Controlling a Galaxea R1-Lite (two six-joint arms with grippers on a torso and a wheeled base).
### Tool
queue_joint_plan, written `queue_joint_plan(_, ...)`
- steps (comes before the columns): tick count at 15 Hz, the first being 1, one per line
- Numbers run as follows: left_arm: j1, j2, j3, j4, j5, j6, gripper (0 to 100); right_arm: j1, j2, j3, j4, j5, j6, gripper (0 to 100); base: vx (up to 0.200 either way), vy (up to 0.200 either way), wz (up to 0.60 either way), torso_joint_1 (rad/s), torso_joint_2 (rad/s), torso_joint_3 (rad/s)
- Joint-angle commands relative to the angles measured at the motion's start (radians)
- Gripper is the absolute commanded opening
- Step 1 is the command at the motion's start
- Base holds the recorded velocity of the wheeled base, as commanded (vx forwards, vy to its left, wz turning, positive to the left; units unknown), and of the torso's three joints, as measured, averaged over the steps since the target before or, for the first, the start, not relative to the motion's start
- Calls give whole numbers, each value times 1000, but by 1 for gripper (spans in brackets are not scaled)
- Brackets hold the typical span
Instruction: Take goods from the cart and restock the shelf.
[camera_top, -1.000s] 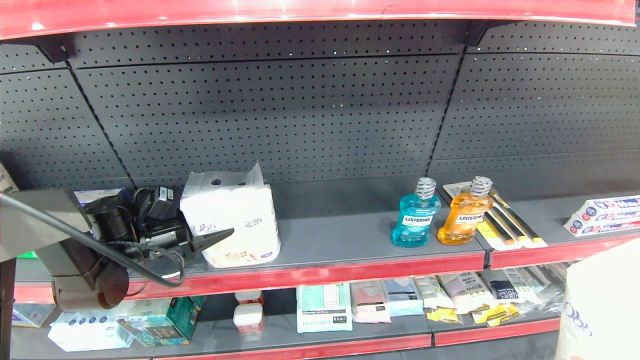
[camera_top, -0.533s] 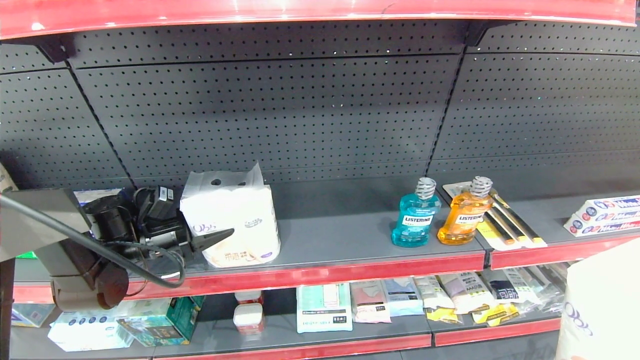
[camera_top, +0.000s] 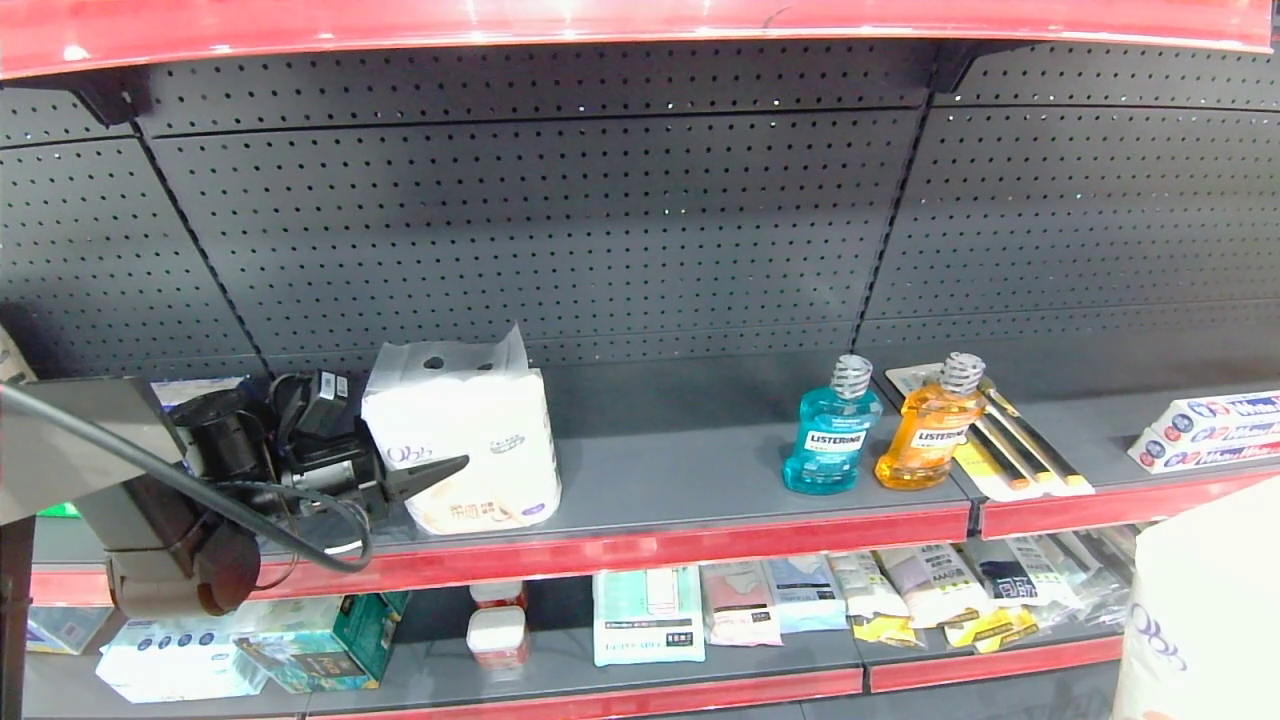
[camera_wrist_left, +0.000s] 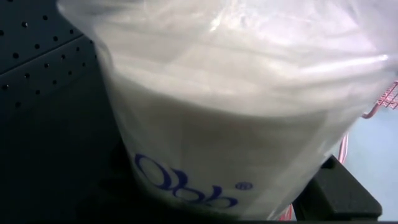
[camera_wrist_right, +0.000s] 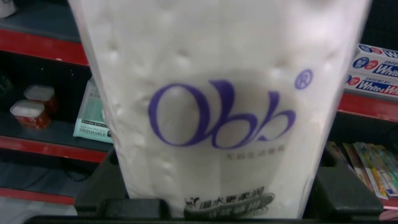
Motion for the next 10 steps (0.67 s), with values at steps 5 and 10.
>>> queue_joint_plan(5,0,5,-5,0,-22,-5,0,1,2,0,0,1,1,0,0,0,0,0,0,0)
queue_joint_plan(10,0,5,-6,0,-56,-22,0,0,1,0,0,1,1,0,0,0,0,0,0,0)
